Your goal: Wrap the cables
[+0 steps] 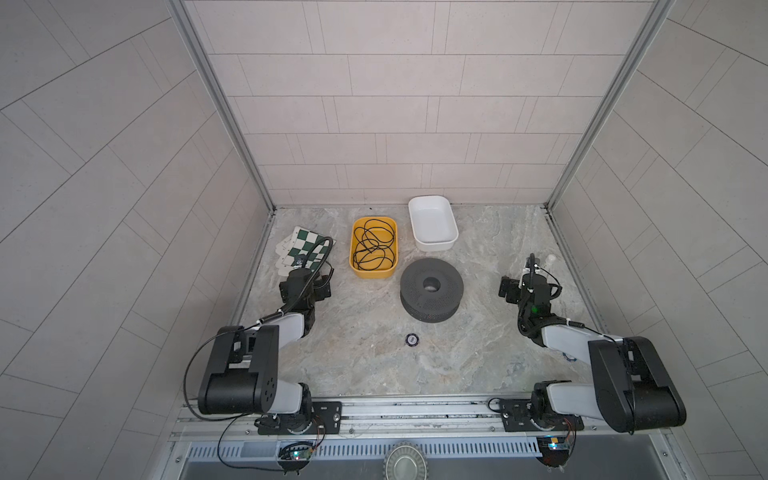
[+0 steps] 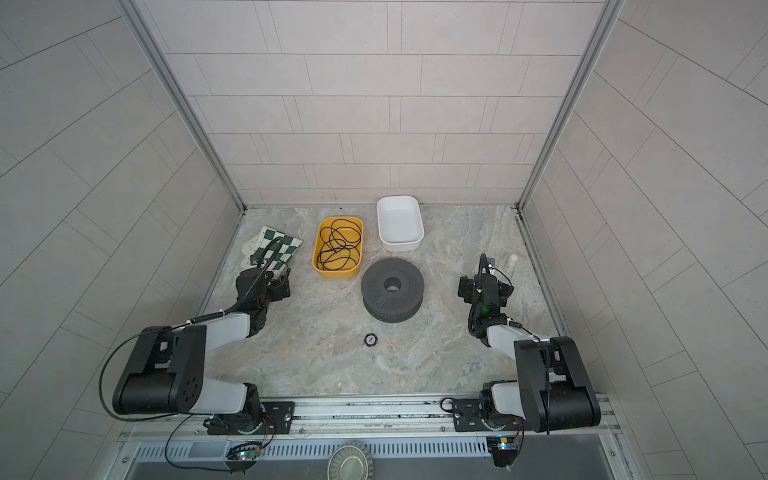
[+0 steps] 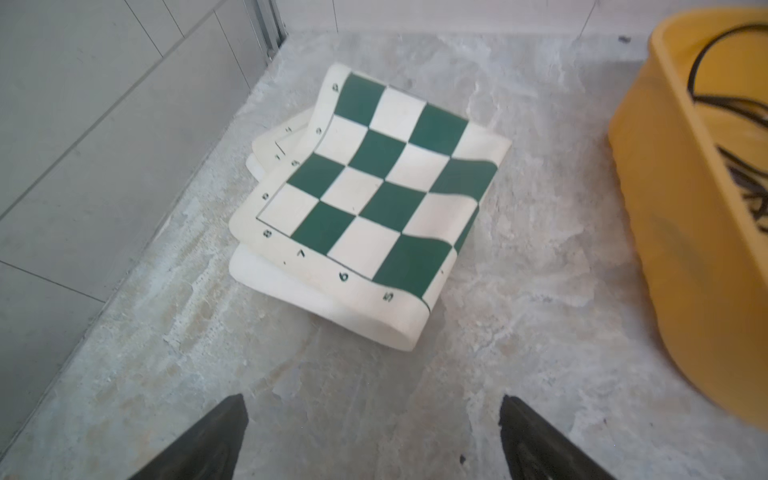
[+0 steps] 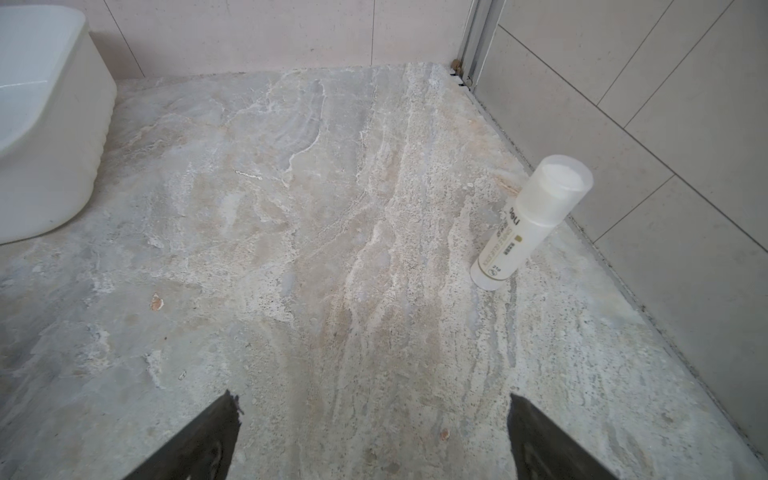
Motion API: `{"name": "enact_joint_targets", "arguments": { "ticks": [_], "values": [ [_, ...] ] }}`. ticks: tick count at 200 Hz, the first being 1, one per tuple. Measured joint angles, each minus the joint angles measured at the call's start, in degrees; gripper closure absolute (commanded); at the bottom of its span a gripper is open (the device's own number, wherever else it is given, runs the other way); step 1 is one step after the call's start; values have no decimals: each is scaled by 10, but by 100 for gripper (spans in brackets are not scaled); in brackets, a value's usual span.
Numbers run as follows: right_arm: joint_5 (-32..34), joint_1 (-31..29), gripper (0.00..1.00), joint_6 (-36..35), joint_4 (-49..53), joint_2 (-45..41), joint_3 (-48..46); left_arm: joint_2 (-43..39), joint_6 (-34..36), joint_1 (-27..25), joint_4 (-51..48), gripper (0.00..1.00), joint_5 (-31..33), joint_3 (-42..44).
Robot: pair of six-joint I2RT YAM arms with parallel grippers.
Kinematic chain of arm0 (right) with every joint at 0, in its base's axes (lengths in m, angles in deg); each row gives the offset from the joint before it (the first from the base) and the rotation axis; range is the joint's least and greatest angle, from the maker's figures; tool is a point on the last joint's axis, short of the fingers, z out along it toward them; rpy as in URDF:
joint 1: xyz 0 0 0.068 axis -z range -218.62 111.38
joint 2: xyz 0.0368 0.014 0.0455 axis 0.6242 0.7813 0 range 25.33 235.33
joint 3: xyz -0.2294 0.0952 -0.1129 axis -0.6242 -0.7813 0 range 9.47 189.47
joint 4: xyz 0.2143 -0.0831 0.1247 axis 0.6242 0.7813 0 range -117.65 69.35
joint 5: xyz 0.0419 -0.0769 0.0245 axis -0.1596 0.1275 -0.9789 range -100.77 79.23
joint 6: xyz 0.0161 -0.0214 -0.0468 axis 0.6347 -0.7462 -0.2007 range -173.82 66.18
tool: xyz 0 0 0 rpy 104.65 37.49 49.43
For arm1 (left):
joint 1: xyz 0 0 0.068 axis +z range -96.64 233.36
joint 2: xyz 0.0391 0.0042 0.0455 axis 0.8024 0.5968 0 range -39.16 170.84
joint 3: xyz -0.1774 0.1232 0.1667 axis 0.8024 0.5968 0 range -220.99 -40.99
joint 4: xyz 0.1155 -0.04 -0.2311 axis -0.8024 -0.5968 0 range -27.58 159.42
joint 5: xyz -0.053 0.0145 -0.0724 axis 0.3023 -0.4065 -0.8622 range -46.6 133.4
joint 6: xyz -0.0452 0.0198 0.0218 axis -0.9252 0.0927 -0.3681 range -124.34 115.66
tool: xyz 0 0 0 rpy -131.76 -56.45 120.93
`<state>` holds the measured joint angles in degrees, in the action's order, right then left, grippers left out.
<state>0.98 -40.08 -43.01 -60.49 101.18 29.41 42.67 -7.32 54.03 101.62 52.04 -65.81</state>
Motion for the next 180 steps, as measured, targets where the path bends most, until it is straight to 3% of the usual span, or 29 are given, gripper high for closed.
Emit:
{"name": "enact_joint_targets", "arguments": {
  "ticks": [34,97,125,162,180],
  "values": [
    [-19,0,0,-16,-73,4,-17,72,0,-5,187,0,-2,56],
    [-12,9,0,-31,-178,19,-46,85,-4,-8,186,0,25,32],
    [-15,19,0,-35,-312,140,-69,92,-5,-8,194,0,35,32],
    [-33,19,1,-42,-242,134,-30,92,-6,-12,203,0,39,33],
    [-41,17,0,-51,-258,136,-1,92,-4,-12,215,0,35,38]
  ]
}}
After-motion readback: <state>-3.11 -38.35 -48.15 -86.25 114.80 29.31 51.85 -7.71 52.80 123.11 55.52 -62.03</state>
